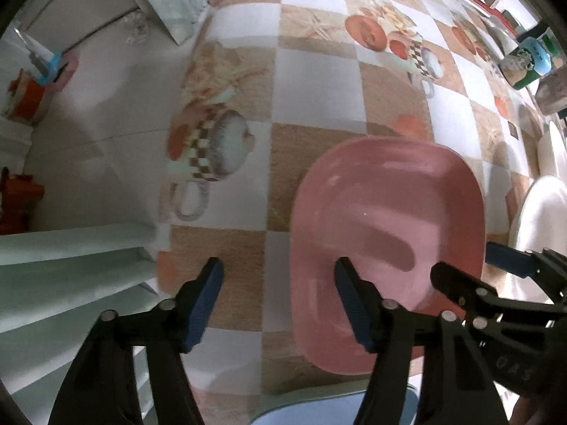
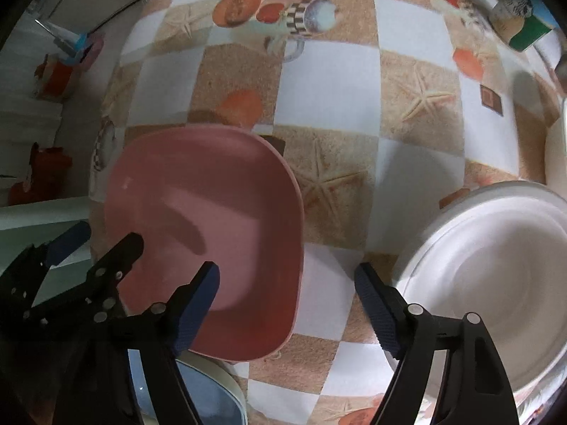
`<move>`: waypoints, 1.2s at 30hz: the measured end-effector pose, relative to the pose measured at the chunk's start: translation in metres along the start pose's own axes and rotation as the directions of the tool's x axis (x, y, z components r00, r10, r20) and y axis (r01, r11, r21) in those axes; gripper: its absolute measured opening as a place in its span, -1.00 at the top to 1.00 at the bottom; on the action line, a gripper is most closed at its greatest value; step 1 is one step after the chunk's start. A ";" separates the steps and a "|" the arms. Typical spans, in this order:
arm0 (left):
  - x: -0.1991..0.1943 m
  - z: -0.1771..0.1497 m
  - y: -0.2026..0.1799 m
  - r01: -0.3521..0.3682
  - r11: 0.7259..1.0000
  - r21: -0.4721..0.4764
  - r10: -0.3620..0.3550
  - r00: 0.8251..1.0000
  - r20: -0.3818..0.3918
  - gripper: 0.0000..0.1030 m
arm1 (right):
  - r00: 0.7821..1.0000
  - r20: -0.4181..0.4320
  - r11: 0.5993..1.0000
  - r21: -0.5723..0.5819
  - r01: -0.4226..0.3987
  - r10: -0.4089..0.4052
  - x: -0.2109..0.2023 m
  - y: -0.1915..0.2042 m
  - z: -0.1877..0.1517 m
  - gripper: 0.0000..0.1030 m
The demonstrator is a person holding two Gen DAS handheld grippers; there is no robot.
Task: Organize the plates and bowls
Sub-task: 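Move both grippers to the pink square plate and grip its rim, then lift the pink plate with both grippers toward the blue plate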
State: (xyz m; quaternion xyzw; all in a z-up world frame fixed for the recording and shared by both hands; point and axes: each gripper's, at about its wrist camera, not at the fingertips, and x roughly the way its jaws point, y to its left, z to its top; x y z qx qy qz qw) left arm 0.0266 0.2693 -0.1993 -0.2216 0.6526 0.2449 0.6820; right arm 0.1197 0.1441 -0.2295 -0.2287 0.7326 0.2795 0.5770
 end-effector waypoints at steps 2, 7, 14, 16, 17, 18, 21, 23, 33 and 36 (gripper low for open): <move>0.002 -0.001 -0.004 -0.004 1.000 0.020 0.004 1.000 -0.004 -0.09 | 1.000 0.007 1.000 0.002 0.013 -0.013 -0.001 0.001 -0.002 -0.29; 0.004 -0.001 -0.016 0.036 0.999 0.003 -0.036 0.999 -0.027 0.23 | 0.995 -0.027 0.994 0.063 -0.090 0.092 0.003 0.010 -0.004 0.52; -0.008 -0.021 -0.019 0.052 0.999 -0.004 -0.052 0.999 -0.008 0.23 | 0.989 -0.051 0.987 0.090 -0.134 0.139 0.009 0.006 -0.022 0.68; -0.023 -0.027 -0.019 0.042 0.999 -0.001 -0.042 0.999 0.015 0.23 | 0.990 -0.032 0.988 0.072 -0.134 0.137 0.002 0.010 -0.029 0.68; -0.029 -0.030 -0.019 0.045 0.999 -0.002 -0.045 0.999 0.028 0.23 | 0.990 -0.030 0.988 0.064 -0.137 0.139 -0.002 0.011 -0.029 0.68; -0.037 -0.035 -0.020 0.050 0.999 -0.002 -0.050 0.998 0.040 0.23 | 0.990 -0.028 0.989 0.054 -0.139 0.141 -0.005 0.014 -0.033 0.68; -0.054 -0.047 -0.023 0.043 0.999 0.015 -0.044 0.996 0.072 0.23 | 0.990 -0.020 0.989 0.036 -0.141 0.142 -0.018 0.021 -0.043 0.68; -0.067 -0.054 -0.027 0.034 0.999 0.027 -0.037 0.996 0.083 0.23 | 0.988 -0.022 0.988 0.027 -0.151 0.152 -0.030 0.021 -0.055 0.68; -0.105 -0.093 -0.040 0.019 0.996 0.084 -0.028 0.993 0.116 0.23 | 0.979 -0.091 0.983 0.037 -0.181 0.184 -0.050 0.017 -0.122 0.67; -0.112 -0.098 -0.046 0.026 0.994 0.107 -0.040 0.991 0.130 0.23 | 0.979 -0.103 0.984 0.043 -0.174 0.177 -0.050 0.020 -0.135 0.67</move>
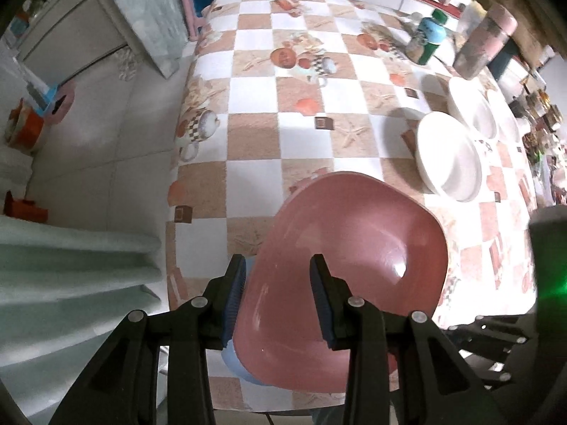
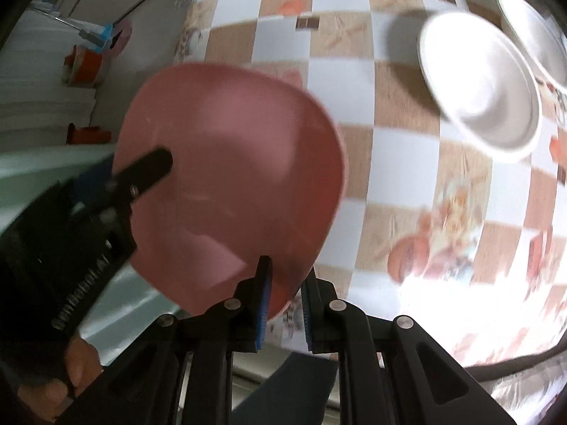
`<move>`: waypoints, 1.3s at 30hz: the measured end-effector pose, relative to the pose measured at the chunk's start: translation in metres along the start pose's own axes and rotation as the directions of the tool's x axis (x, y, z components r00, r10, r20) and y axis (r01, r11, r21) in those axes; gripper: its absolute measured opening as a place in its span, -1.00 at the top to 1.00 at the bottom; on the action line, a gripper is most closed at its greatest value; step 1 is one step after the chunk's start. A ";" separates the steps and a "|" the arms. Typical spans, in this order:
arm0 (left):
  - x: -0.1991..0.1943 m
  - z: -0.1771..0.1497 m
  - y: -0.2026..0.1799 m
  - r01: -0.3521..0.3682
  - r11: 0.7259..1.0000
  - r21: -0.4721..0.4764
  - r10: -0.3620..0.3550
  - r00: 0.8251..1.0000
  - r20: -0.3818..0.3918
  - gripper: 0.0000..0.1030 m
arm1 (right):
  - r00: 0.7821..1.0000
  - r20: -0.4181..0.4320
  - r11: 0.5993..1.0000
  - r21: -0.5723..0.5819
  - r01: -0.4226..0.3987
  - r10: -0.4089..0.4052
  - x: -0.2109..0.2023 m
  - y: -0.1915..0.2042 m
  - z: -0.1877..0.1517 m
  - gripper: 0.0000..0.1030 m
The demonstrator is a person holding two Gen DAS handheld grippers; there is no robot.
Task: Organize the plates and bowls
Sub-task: 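Lift the pink plate with both grippers toward the blue plate, then lower the pink plate onto the blue plate and open both grippers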
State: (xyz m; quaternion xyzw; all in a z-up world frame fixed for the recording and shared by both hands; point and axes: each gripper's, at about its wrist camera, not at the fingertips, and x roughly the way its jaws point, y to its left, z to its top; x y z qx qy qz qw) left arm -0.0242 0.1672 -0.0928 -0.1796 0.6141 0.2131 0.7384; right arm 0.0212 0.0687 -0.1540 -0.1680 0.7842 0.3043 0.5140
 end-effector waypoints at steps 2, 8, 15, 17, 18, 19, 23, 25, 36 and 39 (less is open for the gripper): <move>-0.003 0.000 -0.005 -0.001 1.000 0.020 0.000 1.000 0.011 0.23 | 1.000 -0.004 1.000 0.021 -0.005 0.005 0.003 -0.002 -0.005 0.67; -0.013 -0.005 -0.009 0.018 0.999 0.038 -0.019 0.999 0.026 0.23 | 1.000 0.023 0.999 0.046 -0.002 0.001 -0.006 -0.008 -0.008 0.67; -0.015 -0.031 0.004 0.009 1.000 0.004 -0.009 1.000 0.000 0.23 | 1.000 0.010 1.000 0.028 -0.007 0.007 -0.018 -0.015 -0.022 0.67; -0.011 -0.039 0.010 0.002 1.000 -0.015 -0.003 1.000 -0.022 0.23 | 1.000 -0.008 1.000 0.015 -0.008 0.008 -0.012 -0.012 -0.021 0.67; -0.007 -0.045 0.015 -0.003 1.000 -0.029 0.002 0.999 -0.039 0.23 | 1.000 -0.016 1.000 0.008 -0.007 0.008 -0.009 -0.009 -0.016 0.67; -0.003 -0.048 0.018 -0.007 0.999 -0.037 0.005 0.999 -0.053 0.23 | 1.000 -0.025 1.000 -0.002 -0.007 0.007 -0.005 -0.006 -0.014 0.67; 0.012 -0.061 0.030 -0.041 0.997 -0.058 0.036 0.995 -0.091 0.23 | 0.999 -0.052 1.000 -0.024 -0.008 0.007 0.010 0.003 -0.008 0.67; 0.019 -0.065 0.036 -0.057 0.996 -0.062 0.051 0.994 -0.100 0.23 | 0.998 -0.065 0.999 -0.040 -0.005 0.003 0.019 0.009 -0.003 0.67; 0.009 -0.080 0.022 -0.001 0.996 0.088 0.013 0.991 -0.135 -0.20 | 0.998 -0.058 0.996 -0.091 0.005 -0.010 0.033 0.001 0.005 -0.93; -0.005 -0.083 -0.016 0.089 0.970 0.225 -0.052 0.985 -0.164 -0.40 | 1.000 0.016 1.000 -0.015 -0.001 0.001 0.003 -0.031 -0.002 -0.98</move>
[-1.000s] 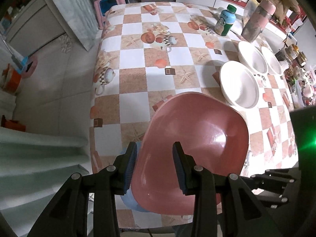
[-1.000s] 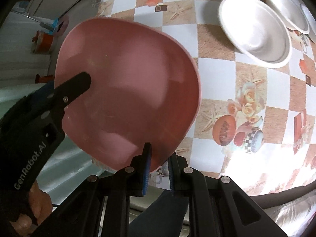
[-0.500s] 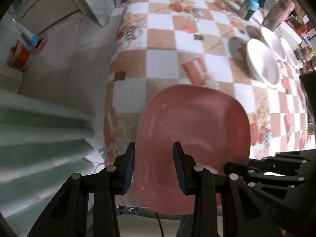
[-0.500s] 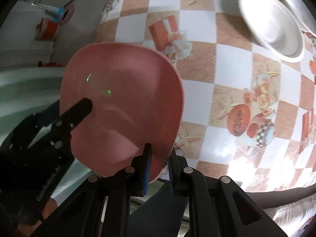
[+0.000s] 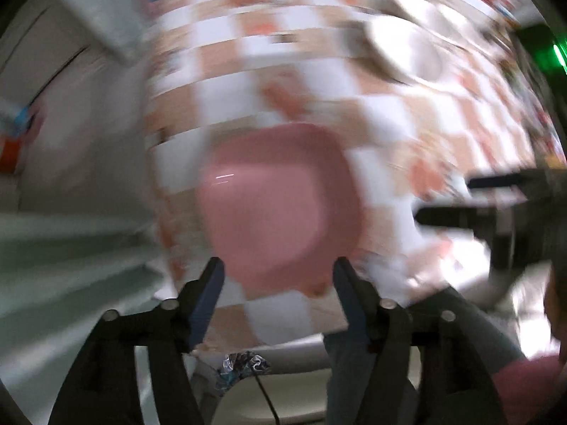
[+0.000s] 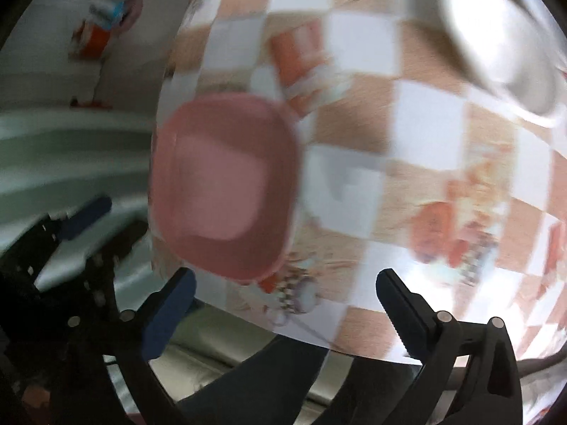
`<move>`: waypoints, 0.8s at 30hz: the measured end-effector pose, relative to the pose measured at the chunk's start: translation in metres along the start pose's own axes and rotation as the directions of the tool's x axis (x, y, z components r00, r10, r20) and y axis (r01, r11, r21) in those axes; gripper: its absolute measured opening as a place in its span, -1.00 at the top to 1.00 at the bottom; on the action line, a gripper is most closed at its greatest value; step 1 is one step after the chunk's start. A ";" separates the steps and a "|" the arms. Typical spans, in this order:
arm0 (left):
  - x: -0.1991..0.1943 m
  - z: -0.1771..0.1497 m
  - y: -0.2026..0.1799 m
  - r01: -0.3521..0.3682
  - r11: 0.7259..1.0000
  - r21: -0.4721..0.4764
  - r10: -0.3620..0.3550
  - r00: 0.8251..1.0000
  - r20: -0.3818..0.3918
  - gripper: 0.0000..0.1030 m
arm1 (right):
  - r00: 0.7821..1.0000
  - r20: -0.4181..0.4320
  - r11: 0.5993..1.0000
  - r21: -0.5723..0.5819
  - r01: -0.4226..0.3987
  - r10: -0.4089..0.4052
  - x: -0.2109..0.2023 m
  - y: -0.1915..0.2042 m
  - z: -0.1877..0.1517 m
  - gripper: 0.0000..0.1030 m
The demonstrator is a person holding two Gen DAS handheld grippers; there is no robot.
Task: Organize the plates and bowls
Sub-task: 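Lower the pink plate onto the blue plate and open both grippers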
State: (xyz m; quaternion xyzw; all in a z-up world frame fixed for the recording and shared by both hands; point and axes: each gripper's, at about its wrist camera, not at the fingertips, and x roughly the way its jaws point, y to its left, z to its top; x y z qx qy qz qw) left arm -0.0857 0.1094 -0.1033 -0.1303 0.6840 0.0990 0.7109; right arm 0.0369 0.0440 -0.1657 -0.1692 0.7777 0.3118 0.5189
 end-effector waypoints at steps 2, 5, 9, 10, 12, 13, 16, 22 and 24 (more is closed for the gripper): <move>-0.003 0.004 -0.027 0.023 0.995 0.098 -0.020 0.999 -0.030 -0.44 | 0.998 0.066 0.997 0.070 -0.013 0.008 -0.024 -0.026 -0.008 -0.98; -0.011 0.012 -0.068 0.031 0.972 0.232 -0.024 0.999 -0.034 -0.49 | 0.986 0.168 0.988 0.149 -0.030 0.004 -0.058 -0.052 -0.032 -0.98; -0.023 0.026 -0.113 0.040 0.940 0.339 -0.040 0.999 -0.008 -0.62 | 0.970 0.241 0.971 0.235 -0.034 -0.025 -0.082 -0.079 -0.058 -0.98; -0.025 0.030 -0.122 0.034 0.933 0.359 -0.035 0.999 -0.004 -0.66 | 0.969 0.247 0.968 0.250 -0.032 -0.031 -0.087 -0.087 -0.063 -0.98; -0.027 0.037 -0.138 0.030 0.924 0.382 -0.029 1.000 -0.007 -0.73 | 0.965 0.258 0.961 0.275 -0.035 -0.039 -0.091 -0.101 -0.075 -0.98; -0.026 0.039 -0.145 0.029 0.922 0.386 -0.026 1.000 -0.013 -0.87 | 0.964 0.264 0.956 0.290 -0.041 -0.039 -0.094 -0.109 -0.083 -0.98; -0.027 0.041 -0.171 0.036 0.908 0.418 -0.027 0.999 -0.027 -0.99 | 0.964 0.261 0.944 0.329 -0.036 -0.054 -0.096 -0.126 -0.104 -0.98; -0.036 0.034 -0.222 -0.028 0.854 0.519 0.026 1.000 0.010 -0.99 | 0.956 0.287 0.923 0.380 -0.064 -0.052 -0.108 -0.158 -0.139 -0.98; -0.037 0.033 -0.231 -0.042 0.845 0.533 0.037 0.999 0.019 -0.99 | 0.954 0.297 0.919 0.388 -0.075 -0.048 -0.113 -0.166 -0.145 -0.98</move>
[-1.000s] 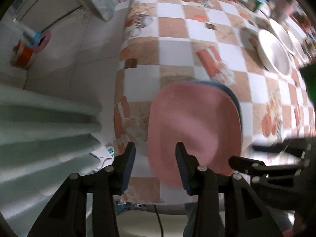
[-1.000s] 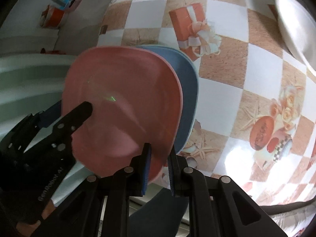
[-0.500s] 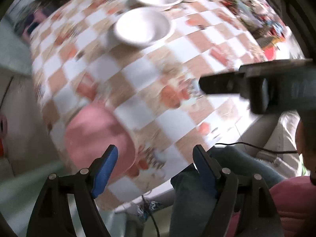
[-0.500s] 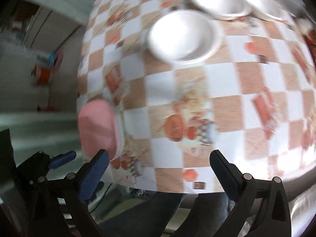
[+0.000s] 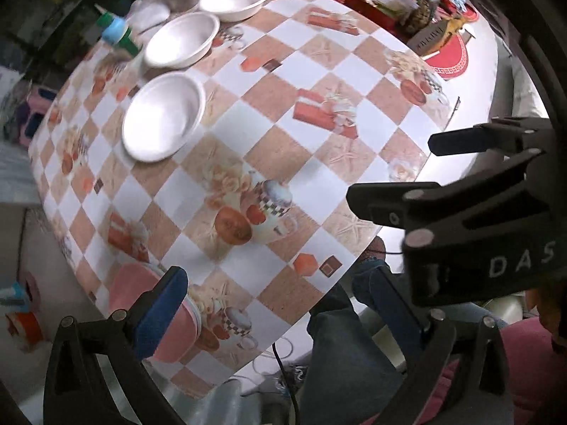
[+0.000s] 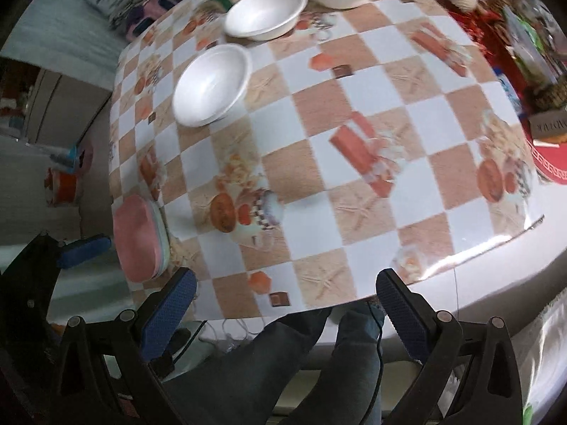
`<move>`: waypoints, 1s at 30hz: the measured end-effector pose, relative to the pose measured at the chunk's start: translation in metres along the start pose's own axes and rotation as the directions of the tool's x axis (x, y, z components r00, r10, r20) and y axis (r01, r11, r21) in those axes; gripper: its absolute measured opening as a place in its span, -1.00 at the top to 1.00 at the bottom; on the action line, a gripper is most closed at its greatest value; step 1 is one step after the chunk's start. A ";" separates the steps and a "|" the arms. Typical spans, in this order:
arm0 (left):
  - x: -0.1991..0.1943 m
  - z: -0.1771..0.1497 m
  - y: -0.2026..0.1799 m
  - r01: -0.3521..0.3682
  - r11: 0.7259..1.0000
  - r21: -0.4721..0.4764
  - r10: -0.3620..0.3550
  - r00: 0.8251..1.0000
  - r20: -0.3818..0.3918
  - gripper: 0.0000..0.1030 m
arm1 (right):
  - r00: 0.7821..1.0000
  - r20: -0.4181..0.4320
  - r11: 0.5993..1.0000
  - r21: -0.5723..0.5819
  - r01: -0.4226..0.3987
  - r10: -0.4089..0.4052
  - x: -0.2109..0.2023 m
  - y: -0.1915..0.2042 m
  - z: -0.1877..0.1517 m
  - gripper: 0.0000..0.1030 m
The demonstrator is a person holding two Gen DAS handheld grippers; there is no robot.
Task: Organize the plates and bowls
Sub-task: 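Lower the pink plate onto the blue plate and open both grippers, then move both grippers to the white foam bowl nearest the plate stack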
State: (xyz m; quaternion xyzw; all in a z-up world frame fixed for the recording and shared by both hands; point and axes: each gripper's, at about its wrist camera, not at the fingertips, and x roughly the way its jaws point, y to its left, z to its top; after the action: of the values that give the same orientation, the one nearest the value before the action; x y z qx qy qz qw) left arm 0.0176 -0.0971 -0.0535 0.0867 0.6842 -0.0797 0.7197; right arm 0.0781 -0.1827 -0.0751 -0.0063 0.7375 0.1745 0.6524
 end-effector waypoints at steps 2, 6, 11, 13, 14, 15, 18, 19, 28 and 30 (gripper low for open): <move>-0.001 0.002 -0.005 -0.011 1.000 0.011 0.011 1.000 -0.005 -0.99 | 1.000 0.004 1.000 0.006 -0.003 0.003 -0.004 -0.006 -0.001 -0.98; 0.003 0.007 -0.012 -0.046 0.998 0.041 0.048 0.998 -0.046 -0.99 | 1.000 0.008 0.999 0.027 -0.019 0.018 -0.005 -0.017 -0.002 -0.98; 0.012 0.017 -0.025 -0.075 0.989 0.126 0.087 0.991 -0.099 -0.99 | 0.999 0.028 0.994 0.096 -0.046 0.043 -0.004 -0.035 -0.007 -0.98; 0.017 0.021 -0.032 -0.072 0.983 0.168 0.091 0.990 -0.112 -0.99 | 0.998 0.038 0.989 0.141 -0.055 0.050 -0.003 -0.046 -0.012 -0.98; 0.019 0.022 -0.036 -0.069 0.980 0.185 0.092 0.989 -0.115 -0.99 | 0.998 0.038 0.986 0.160 -0.056 0.050 -0.001 -0.050 -0.014 -0.98; 0.019 0.023 -0.039 -0.066 0.978 0.199 0.090 0.989 -0.113 -0.99 | 0.998 0.039 0.982 0.179 -0.056 0.050 -0.001 -0.055 -0.016 -0.98; 0.016 0.025 -0.042 -0.051 0.974 0.220 0.073 0.993 -0.095 -0.99 | 0.998 0.040 0.970 0.236 -0.056 0.048 0.000 -0.067 -0.021 -0.98; 0.014 0.026 -0.040 -0.044 0.976 0.214 0.064 0.994 -0.088 -0.99 | 0.998 0.040 0.967 0.248 -0.053 0.044 0.000 -0.069 -0.021 -0.98; -0.003 0.016 0.023 0.044 0.997 -0.060 -0.042 0.999 0.034 -0.99 | 1.000 -0.002 0.982 0.191 0.003 -0.002 0.001 -0.042 -0.009 -0.98; -0.004 0.008 0.039 0.068 0.990 -0.121 -0.062 0.997 0.055 -0.99 | 0.999 -0.032 0.987 0.161 0.016 -0.011 0.007 -0.031 -0.007 -0.98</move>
State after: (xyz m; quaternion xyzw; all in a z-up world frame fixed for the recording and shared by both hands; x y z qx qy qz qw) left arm 0.0346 -0.0613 -0.0484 0.0178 0.6718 -0.0631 0.7379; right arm 0.0773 -0.2120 -0.0890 0.0388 0.7592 0.1097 0.6404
